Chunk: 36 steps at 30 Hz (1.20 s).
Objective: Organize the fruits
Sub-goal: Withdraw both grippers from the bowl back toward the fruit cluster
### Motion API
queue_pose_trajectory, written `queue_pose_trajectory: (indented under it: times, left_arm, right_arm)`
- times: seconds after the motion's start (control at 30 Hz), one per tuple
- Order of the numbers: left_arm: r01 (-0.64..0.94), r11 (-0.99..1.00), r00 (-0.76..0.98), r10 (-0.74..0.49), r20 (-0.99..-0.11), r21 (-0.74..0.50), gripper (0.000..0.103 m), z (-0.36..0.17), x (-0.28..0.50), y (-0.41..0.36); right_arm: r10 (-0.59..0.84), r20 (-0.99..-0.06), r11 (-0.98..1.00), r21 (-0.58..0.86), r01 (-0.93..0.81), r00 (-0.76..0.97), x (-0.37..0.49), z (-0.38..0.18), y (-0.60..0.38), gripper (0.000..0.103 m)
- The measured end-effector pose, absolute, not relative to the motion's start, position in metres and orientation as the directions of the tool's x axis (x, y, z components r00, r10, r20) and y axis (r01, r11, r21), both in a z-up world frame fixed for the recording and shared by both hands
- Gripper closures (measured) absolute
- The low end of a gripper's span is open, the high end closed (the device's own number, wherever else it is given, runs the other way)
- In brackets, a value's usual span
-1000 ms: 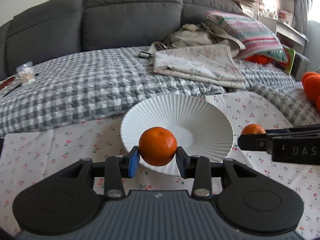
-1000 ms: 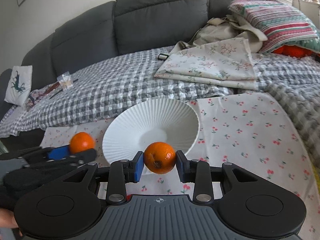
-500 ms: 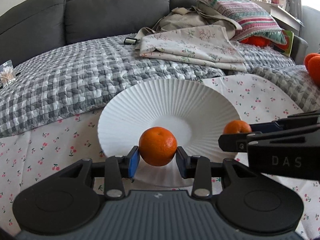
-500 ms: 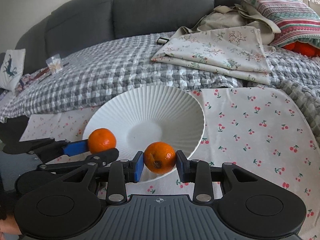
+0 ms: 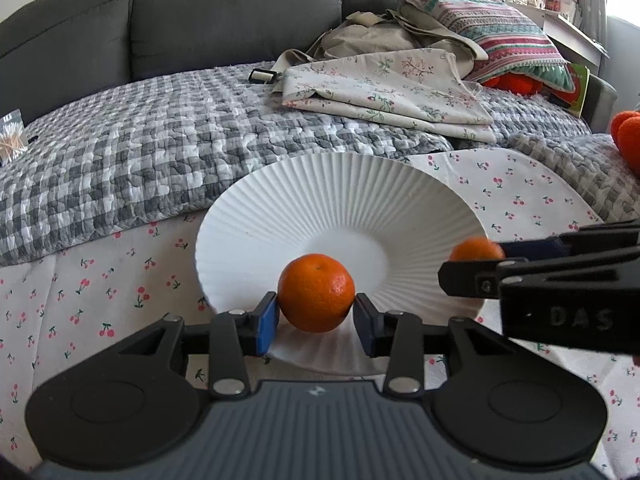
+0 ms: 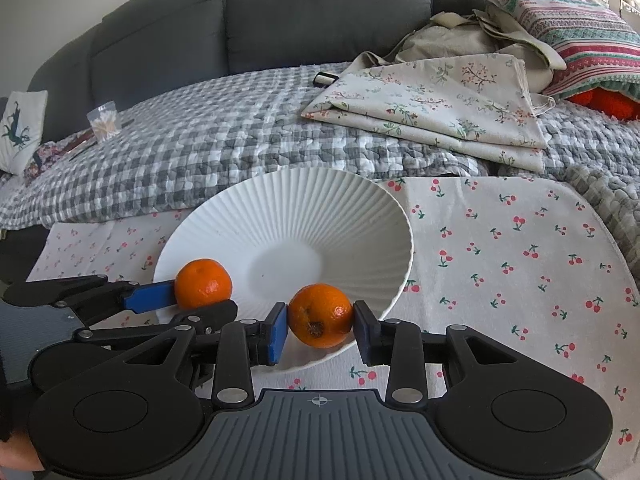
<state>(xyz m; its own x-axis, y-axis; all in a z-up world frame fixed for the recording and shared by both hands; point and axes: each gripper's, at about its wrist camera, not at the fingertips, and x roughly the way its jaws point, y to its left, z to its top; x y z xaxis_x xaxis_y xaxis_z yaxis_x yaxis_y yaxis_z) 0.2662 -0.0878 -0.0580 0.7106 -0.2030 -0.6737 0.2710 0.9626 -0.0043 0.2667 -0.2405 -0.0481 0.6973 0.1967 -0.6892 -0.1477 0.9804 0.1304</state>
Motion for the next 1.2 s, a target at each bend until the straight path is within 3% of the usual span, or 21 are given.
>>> queue_pose_trajectory:
  times: [0.07,0.13,0.5,0.87,1.07,1.2]
  left_arm:
    - [0.264,0.965,0.731,-0.209,-0.649,-0.013,0.025,-0.053,0.263,-0.083]
    - [0.247,0.969,0.755,-0.189,-0.628,0.005,0.024,-0.048,0.261,-0.081]
    - [0.199,0.977,0.757,-0.204,-0.621,-0.078,0.024,-0.029,0.252,-0.062]
    - [0.165,0.978,0.736,-0.208,-0.644,-0.127,0.024,-0.003,0.207,-0.058]
    - [0.144,0.983,0.743,-0.185,-0.644,-0.116,0.013,0.007,0.180,-0.051]
    - [0.139,0.983,0.726,-0.184,-0.662,-0.121,0.010,0.006,0.162,-0.047]
  right_arm:
    - [0.200,-0.676,0.980,0.143,-0.140,0.709,0.264,-0.042,-0.244,0.048]
    - [0.205,-0.656,0.978,0.165,-0.127,0.726,0.261,-0.035,-0.250,0.040]
    - [0.216,-0.620,0.959,0.278,-0.046,0.754,0.249,-0.012,-0.279,0.039]
    - [0.254,-0.585,0.951,0.297,-0.087,0.770,0.208,0.012,-0.278,0.023]
    - [0.247,-0.568,0.957,0.271,-0.106,0.785,0.175,0.018,-0.271,0.017]
    - [0.259,-0.560,0.953,0.283,-0.113,0.787,0.156,0.020,-0.269,0.014]
